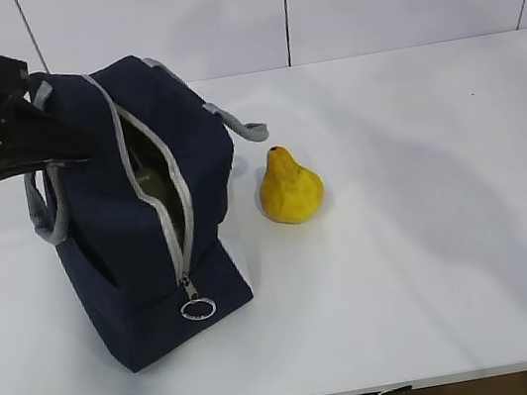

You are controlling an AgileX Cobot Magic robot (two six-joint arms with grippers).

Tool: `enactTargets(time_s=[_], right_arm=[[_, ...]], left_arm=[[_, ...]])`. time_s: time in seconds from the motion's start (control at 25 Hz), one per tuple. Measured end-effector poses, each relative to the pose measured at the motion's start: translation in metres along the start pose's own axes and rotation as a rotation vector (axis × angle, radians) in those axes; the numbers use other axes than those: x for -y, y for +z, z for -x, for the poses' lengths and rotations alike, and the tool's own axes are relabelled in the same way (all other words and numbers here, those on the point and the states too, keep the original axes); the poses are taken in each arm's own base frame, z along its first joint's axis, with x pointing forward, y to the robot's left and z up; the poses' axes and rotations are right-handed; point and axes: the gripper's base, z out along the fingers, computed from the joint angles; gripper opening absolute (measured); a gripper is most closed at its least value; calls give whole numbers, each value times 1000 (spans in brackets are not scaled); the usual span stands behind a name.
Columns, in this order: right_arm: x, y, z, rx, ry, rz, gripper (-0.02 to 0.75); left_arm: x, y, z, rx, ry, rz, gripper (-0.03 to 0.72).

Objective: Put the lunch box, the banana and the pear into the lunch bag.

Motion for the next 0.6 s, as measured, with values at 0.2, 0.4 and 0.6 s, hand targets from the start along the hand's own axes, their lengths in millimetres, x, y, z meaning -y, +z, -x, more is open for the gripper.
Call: enactTargets(time_s=[0.2,0.4,0.6], right_arm=[[18,10,-26,-84,80,44,516],[20,21,-53,-160,100,120,516],[16,33,-76,-210,107,145,515]], left_arm=[[0,0,0,0,0,0,4],[0,0,0,2,0,1,4],[0,0,0,5,-5,-2,4]])
